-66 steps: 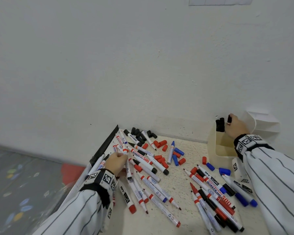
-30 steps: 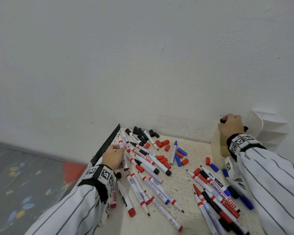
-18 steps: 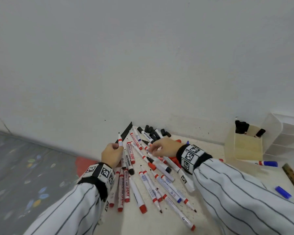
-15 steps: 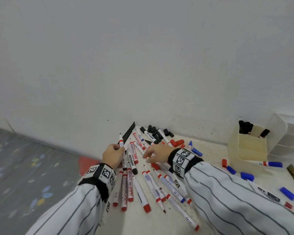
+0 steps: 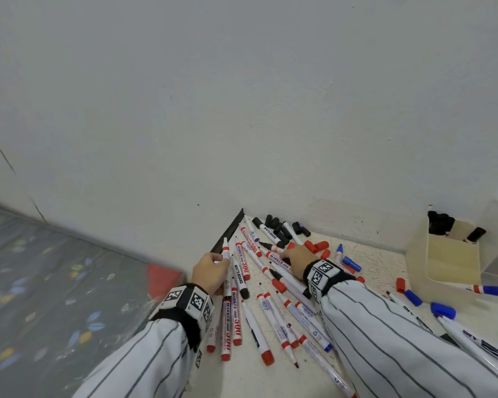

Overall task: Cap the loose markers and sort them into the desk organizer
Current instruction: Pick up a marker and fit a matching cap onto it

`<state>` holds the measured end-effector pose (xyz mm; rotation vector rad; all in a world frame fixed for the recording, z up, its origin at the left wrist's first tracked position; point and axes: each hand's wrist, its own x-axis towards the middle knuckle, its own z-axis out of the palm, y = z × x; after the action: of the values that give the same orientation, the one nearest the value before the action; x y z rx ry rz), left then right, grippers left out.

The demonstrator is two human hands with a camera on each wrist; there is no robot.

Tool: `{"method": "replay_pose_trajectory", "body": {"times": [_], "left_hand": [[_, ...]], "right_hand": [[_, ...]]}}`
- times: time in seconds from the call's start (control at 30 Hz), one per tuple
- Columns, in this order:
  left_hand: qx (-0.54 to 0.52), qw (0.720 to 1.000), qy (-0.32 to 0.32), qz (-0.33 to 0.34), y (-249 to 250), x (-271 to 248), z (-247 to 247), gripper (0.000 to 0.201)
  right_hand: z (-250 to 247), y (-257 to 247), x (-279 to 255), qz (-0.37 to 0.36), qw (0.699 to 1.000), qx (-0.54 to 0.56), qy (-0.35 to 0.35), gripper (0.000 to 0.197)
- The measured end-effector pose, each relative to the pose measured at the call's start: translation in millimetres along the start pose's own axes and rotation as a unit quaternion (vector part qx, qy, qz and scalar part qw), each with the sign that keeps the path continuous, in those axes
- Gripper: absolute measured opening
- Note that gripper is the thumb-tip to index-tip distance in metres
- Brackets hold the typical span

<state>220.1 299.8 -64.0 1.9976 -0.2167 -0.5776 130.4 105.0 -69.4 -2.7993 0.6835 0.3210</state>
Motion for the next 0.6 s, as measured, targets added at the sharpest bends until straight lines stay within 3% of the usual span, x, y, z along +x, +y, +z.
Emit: {"method": "replay_pose_trajectory", "body": {"times": [0.13,0.23,0.3,0.47,0.6], "left_hand": [[0.009,1.000,-0.010,0.002,-6,5,5,0.019],[0.011,1.000,-0.014,0.011,-7,5,10,0.015],[0.013,0.999,-0.013,0.029,-6,2,15,0.012],[0.048,0.993,-0.034,0.104,-2,-5,29,0.016],[0.090,0.981,-0.076,0.155,3,-13,42,0.020]], "right_hand": [[-2,3,2,0.035,0.998,0.033,0.040,0.015],[-3,7,3,0.045,0.991,0.077,0.097,0.019],[-7,9,-2,0.034,0.979,0.128,0.155,0.007],[-30,16,-17,-0.035,0.952,0.234,0.196,0.024],[-37,15,-35,-0.071,0.932,0.281,0.218,0.023]]}}
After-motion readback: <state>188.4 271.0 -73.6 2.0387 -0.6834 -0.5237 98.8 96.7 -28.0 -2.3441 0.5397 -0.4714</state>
